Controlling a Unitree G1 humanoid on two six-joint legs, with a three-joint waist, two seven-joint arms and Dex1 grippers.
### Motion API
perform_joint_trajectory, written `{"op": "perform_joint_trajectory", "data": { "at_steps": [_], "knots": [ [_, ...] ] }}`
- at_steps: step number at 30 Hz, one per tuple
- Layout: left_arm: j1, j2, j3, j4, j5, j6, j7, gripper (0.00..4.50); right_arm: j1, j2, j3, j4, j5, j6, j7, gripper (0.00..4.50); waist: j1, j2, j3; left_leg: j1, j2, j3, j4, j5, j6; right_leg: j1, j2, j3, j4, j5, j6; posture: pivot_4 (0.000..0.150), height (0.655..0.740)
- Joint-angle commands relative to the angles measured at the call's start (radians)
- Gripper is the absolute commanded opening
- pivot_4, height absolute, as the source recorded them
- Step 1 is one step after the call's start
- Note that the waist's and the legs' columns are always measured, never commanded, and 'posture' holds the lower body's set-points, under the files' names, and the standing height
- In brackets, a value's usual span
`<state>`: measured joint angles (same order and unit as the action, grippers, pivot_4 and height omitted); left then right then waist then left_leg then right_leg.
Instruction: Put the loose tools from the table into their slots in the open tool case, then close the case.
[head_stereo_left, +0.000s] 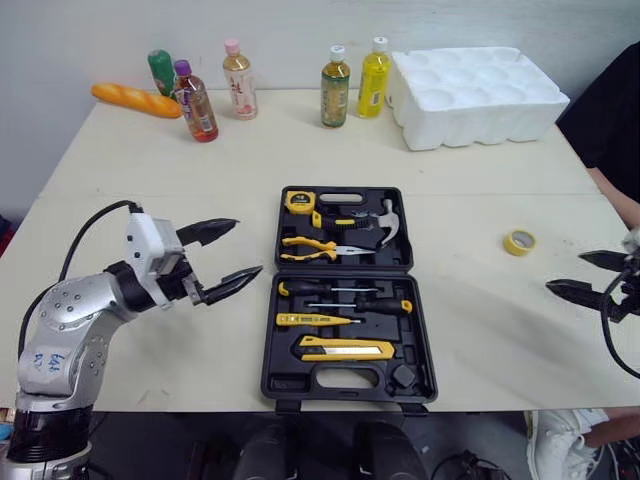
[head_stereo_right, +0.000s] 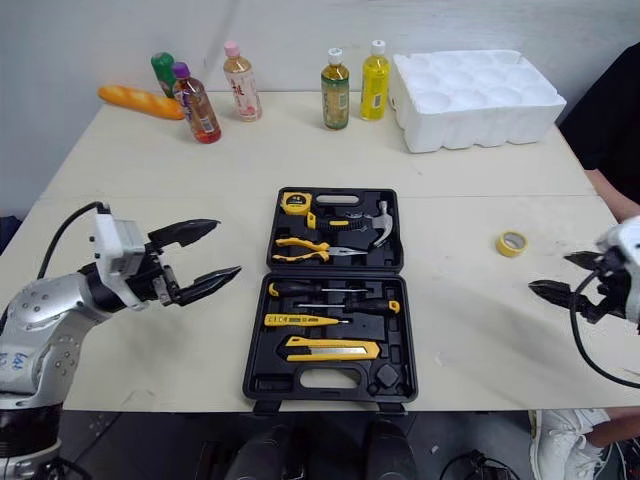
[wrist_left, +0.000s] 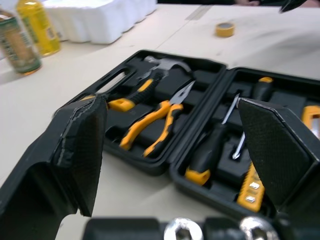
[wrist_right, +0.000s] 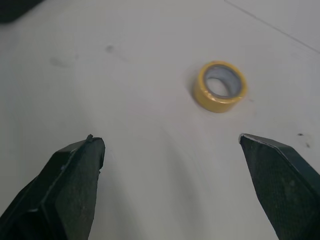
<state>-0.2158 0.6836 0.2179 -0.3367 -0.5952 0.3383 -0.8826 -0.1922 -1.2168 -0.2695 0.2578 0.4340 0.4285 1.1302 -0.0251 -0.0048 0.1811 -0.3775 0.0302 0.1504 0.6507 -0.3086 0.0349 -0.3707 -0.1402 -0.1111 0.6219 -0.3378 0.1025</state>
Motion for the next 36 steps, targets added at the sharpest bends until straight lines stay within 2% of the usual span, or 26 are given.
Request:
{"op": "perform_joint_trajectory", "data": {
  "at_steps": [1,3,5,12,18,26,36],
  "knots": [
    [-0.031,0.001,-0.01,-0.063,-0.091,0.064,-0.015,4.36,-0.093,-0.031,0.064,0.036,-0.048,0.01,0.061,4.5,0.0,-0.001,0.001,0.0,0.0,0.0,0.0,0.0,0.0,0.0,0.0,0.0,0.0,0.0,0.0,0.15,0.74],
    [-0.06,-0.006,-0.039,-0.099,-0.163,0.139,-0.011,4.36,-0.225,-0.025,0.161,0.096,-0.108,0.023,0.099,4.5,-0.002,-0.001,0.001,0.0,0.0,0.0,0.002,0.0,0.0,0.001,0.0,0.0,0.001,0.0,0.0,0.15,0.74],
    [-0.087,-0.012,-0.075,-0.119,-0.183,0.174,-0.019,4.36,-0.333,-0.019,0.251,0.161,-0.172,0.029,0.15,4.5,-0.002,0.0,0.001,0.0,0.0,0.0,0.002,0.0,0.0,0.0,-0.001,0.001,0.002,0.0,0.001,0.15,0.74],
    [-0.138,-0.047,-0.135,-0.118,-0.174,0.179,-0.033,4.36,-0.693,0.093,0.446,0.486,-0.381,-0.09,0.237,4.5,-0.007,0.0,0.002,-0.003,0.001,0.002,0.002,0.002,-0.003,-0.005,0.007,0.002,0.002,0.0,0.0,0.15,0.74],
    [-0.144,-0.058,-0.146,-0.107,-0.154,0.163,-0.032,4.36,-0.914,0.194,0.539,0.751,-0.531,-0.201,0.248,4.5,-0.005,0.002,0.004,-0.006,0.003,0.0,0.007,0.002,-0.003,-0.006,0.008,0.003,0.004,0.0,-0.001,0.15,0.74],
    [-0.125,-0.06,-0.148,-0.128,-0.145,0.16,-0.022,4.36,-1.036,0.29,0.573,0.934,-0.648,-0.255,0.198,4.5,-0.003,0.003,0.004,-0.011,0.002,-0.003,0.011,0.002,-0.003,-0.007,0.008,0.0,0.005,0.0,0.0,0.15,0.74],
    [-0.102,-0.046,-0.137,-0.154,-0.138,0.161,-0.012,4.36,-1.049,0.311,0.56,1.01,-0.709,-0.244,0.151,4.5,-0.005,0.003,0.004,-0.011,0.002,-0.003,0.011,0.002,-0.003,-0.007,0.008,0.0,0.006,0.0,0.0,0.15,0.74]
  ]
}}
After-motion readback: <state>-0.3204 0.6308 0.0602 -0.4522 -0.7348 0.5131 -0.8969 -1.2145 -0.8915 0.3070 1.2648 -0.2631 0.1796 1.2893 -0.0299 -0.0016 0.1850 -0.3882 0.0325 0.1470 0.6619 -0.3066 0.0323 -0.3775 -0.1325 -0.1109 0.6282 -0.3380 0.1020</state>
